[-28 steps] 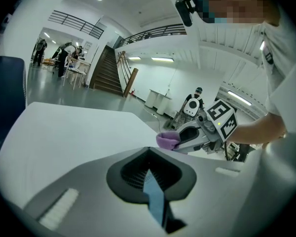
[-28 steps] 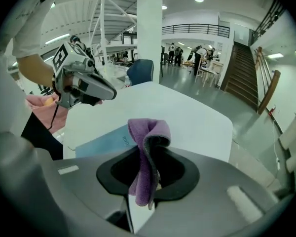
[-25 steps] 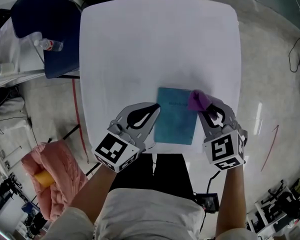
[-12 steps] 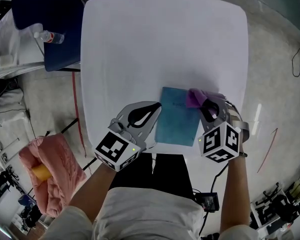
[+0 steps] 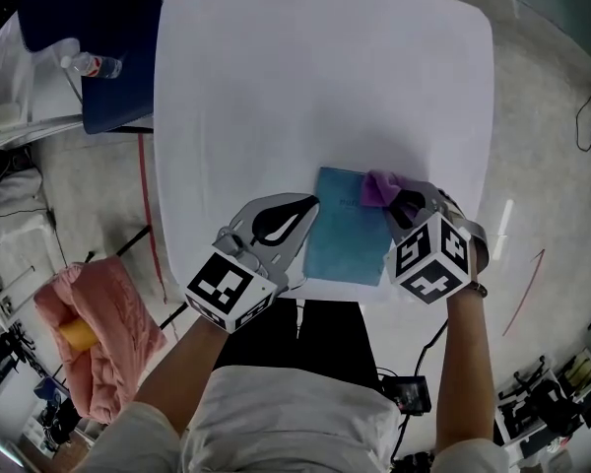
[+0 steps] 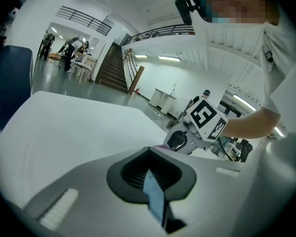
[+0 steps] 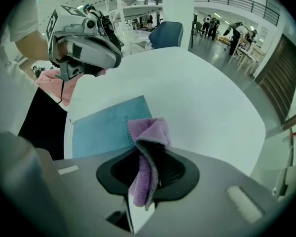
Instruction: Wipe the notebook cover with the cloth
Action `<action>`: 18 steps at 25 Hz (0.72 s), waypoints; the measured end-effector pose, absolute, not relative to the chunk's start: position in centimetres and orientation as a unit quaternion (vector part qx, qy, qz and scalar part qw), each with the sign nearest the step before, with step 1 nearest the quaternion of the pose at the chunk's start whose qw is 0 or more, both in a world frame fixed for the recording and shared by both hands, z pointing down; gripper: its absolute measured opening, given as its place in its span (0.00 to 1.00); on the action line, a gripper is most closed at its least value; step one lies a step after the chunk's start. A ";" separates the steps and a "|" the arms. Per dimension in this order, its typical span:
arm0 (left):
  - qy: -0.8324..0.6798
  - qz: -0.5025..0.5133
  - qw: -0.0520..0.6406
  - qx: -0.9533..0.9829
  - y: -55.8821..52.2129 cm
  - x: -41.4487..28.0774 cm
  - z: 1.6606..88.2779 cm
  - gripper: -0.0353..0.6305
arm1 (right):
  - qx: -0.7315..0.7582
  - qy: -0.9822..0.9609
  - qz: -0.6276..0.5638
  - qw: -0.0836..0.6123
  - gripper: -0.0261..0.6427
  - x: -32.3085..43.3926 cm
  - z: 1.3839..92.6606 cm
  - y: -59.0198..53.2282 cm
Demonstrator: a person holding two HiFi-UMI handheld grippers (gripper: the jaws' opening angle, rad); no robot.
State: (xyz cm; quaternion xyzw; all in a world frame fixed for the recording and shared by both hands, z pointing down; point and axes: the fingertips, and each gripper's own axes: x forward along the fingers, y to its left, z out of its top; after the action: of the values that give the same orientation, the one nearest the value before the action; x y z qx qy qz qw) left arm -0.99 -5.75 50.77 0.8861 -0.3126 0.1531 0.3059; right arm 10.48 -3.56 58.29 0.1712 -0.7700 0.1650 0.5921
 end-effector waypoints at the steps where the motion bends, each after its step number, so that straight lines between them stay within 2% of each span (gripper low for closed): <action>1: -0.312 0.152 0.306 0.886 -5.8 -0.9 50.8 0.05 | 0.170 -0.769 0.168 0.593 0.19 10.4 58.4 -3.6; 18: -0.307 0.156 0.308 0.887 -4.5 -1.2 50.6 0.05 | 0.182 -0.763 0.150 0.602 0.19 10.2 58.3 -3.4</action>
State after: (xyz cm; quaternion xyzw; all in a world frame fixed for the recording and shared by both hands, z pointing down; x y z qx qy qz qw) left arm -1.24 -4.54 50.64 0.8870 -0.3070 0.1556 0.3080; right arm 10.22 -3.37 58.32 0.1819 -0.7628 0.1502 0.6020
